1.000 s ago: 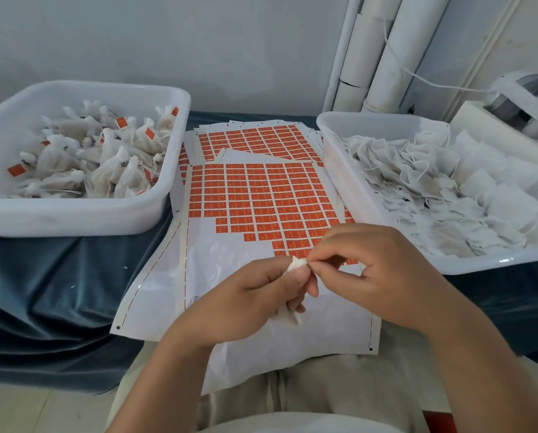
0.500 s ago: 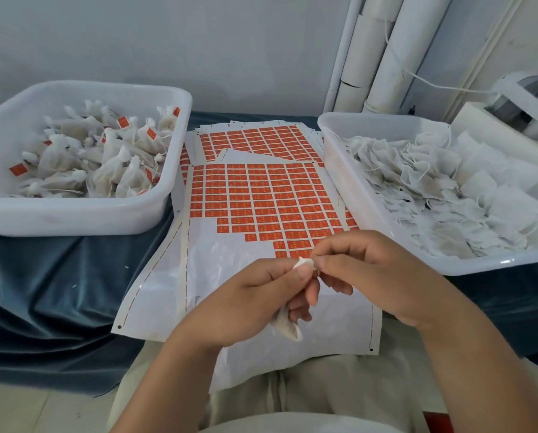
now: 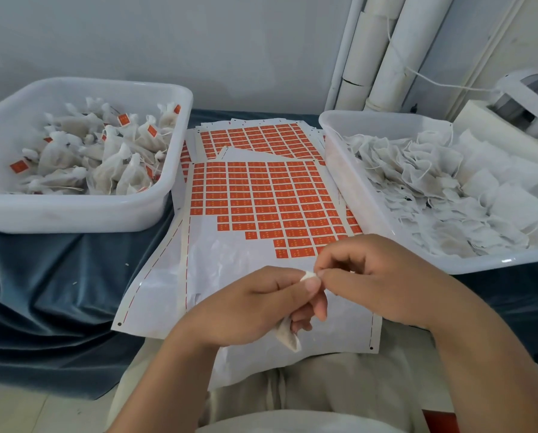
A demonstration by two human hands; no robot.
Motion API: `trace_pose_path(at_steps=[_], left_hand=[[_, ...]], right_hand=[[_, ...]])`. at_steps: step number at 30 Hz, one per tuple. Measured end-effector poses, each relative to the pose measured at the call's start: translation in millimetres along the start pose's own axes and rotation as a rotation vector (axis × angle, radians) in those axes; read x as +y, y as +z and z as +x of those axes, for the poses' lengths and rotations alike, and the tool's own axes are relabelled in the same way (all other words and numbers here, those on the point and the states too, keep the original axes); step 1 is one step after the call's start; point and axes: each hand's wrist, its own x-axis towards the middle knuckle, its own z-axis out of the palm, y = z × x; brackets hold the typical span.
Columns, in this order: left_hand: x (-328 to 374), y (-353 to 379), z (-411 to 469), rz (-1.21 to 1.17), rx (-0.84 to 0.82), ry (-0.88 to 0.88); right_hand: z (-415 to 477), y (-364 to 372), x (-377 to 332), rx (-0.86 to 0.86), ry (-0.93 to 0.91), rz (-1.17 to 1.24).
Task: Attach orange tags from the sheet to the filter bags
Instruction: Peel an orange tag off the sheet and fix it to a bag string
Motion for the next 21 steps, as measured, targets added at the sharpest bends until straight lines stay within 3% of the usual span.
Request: trace_pose_path(at_steps=[10,13,17,21], left_hand=[[-1.5,-1.5,2.4,0.039,0.099,-0.036],[-1.4,-3.0,2.2,-0.009,0.126,-0.021],[-2.3,-3.9,1.4,-0.057,0.147,-0.022],[-2.1,-6.5,0.5,-0.071,0.108,-0.028]], right_hand=[[7.5,7.3,7.1,0.224,-0.023,-0.011],[9.3,11.5,3.4,0.271,-0.115,-0.079],[6.4,9.4,-1.5,0.229,-0.257,-0.343],[4.3,3.5,-0.1,0.193,-0.278,-0.372]])
